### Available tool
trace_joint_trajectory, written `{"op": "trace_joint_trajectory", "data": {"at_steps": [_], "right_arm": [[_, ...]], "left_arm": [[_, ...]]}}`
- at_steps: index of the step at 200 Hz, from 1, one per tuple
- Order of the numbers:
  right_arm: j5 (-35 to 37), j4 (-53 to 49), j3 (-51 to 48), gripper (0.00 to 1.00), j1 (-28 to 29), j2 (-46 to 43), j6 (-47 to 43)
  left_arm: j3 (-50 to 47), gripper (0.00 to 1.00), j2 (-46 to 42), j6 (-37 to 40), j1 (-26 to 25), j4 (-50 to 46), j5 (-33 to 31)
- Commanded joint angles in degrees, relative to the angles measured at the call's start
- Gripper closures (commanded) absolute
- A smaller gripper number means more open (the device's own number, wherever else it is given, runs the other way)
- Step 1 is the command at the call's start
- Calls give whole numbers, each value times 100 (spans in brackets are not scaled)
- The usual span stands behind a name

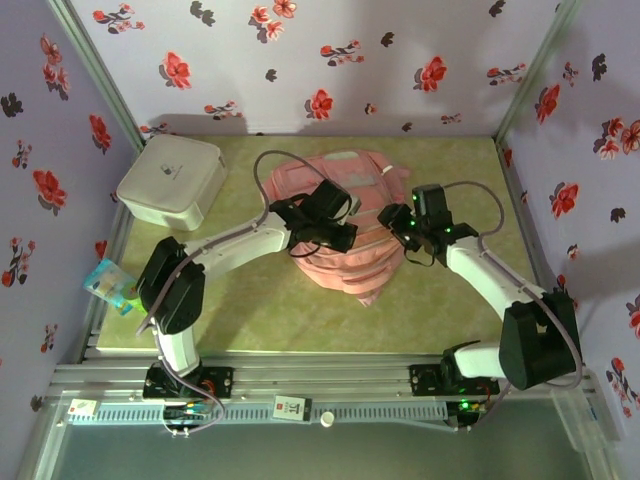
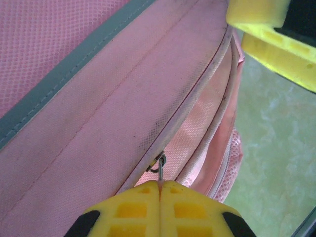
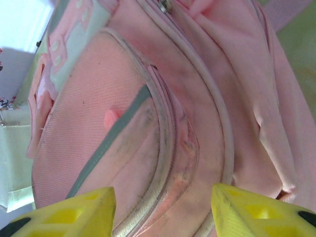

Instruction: Pack books, pencil case, and school supplies into a backpack

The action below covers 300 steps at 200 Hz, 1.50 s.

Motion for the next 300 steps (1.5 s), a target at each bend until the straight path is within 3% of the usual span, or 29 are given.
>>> {"op": "trace_joint_trajectory", "data": {"at_steps": [1, 60, 99, 137, 219, 300], "right_arm": [[-172, 492, -65, 49, -27, 4, 439], [-234, 750, 181, 59, -38, 480, 251], [69, 501, 360, 80, -37, 615, 50], [401, 298, 461, 90, -55, 589, -152], [845, 38, 552, 95, -63, 601, -148], [614, 173, 569, 95, -68, 659, -257]], "left_arm": [[239, 100, 32, 172, -30, 37, 169], [160, 100, -47, 120, -57, 41, 171], [106, 100, -95, 155, -59, -7, 83], [-188, 100, -378, 353, -23, -189, -464], [-965, 100, -1101, 296, 56, -468, -819], [-1351, 100, -1257, 470, 683, -540, -1555]]}}
